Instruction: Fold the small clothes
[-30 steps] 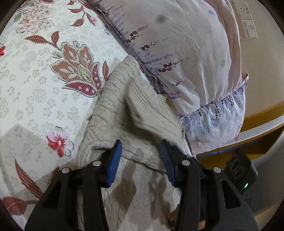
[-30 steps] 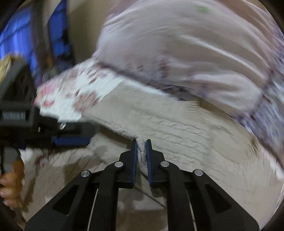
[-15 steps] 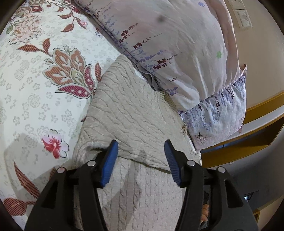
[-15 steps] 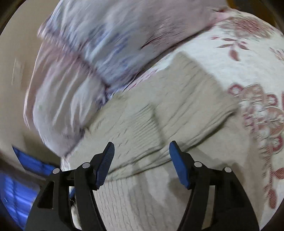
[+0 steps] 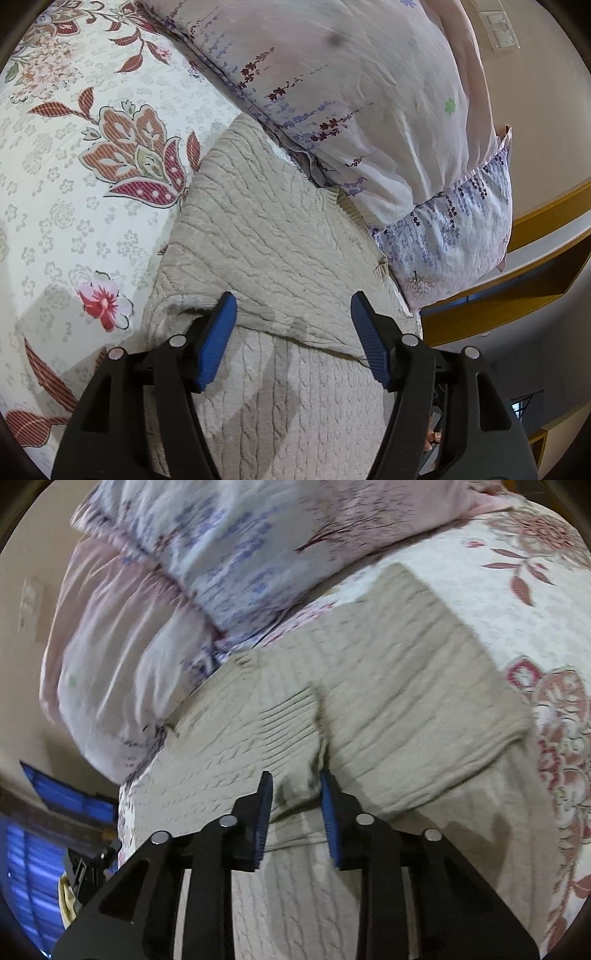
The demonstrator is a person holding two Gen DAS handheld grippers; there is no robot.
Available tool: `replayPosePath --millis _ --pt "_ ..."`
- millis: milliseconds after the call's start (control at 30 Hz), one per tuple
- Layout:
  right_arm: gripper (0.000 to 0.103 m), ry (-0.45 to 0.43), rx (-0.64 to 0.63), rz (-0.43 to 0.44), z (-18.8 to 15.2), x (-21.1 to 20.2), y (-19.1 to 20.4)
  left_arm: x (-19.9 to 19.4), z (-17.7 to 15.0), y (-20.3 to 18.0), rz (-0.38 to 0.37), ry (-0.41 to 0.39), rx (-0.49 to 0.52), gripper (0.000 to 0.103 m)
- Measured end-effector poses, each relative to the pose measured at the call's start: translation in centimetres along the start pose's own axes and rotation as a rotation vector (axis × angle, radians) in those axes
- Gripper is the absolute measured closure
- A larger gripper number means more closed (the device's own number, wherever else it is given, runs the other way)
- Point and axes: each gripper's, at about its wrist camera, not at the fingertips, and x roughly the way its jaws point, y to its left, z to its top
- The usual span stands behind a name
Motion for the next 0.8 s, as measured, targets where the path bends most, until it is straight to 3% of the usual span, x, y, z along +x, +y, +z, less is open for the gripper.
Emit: replayPosePath --millis 33,100,167,233,333,433,500,567,633,700,800 --pt "0.095 0.008 -0.019 0.004 -0.1 0.3 0.3 0.0 0.0 -0.2 0.006 0.002 0.009 0.035" --pt "0.095 -0.034 -0.083 -0.019 -0.1 0.2 1.6 -0.1 -0.1 -0.8 0.023 0.006 0.035 0.034" --pt "0.095 -0.131 -0.157 -0.026 0.1 -1.3 3.1 -0.7 -0.4 -1.4 0.023 -0.004 0.073 0.034" --pt "0.096 -0.205 -0.184 -0.007 0.3 -3.1 4.0 -1.9 -0.8 -2.1 0.028 -0.03 0.129 0.033" --pt "0.096 -0.287 -0.201 -0.06 0.4 -4.8 4.2 -3.8 -1.5 -2.7 0.06 -0.066 0.209 0.031" --pt "0.095 -0.227 -0.171 -0.172 0.6 -3.2 2.2 -5.1 -2.3 -2.3 0.089 -0.07 0.244 0.031" --pt "0.094 -0.099 -0.113 -0.21 0.6 -1.3 0.4 -5.5 -2.9 -1.5 0.102 -0.052 0.241 0.031" --pt "0.083 -0.094 -0.055 -0.183 0.2 -2.0 -0.7 -6.0 -3.4 -0.7 0.106 -0.036 0.235 0.031" --pt "0.052 -0.137 -0.06 -0.175 0.1 -3.6 -0.8 -6.6 -4.2 0.1 0.107 -0.024 0.227 0.031" --pt "0.043 -0.2 -0.079 -0.171 -0.4 -5.9 -0.8 -7.1 -4.9 0.8 0.104 -0.012 0.224 0.031" --pt "0.043 -0.214 -0.106 -0.155 -1.0 -8.3 -1.1 -7.5 -5.8 1.5 0.095 0.006 0.215 0.031"
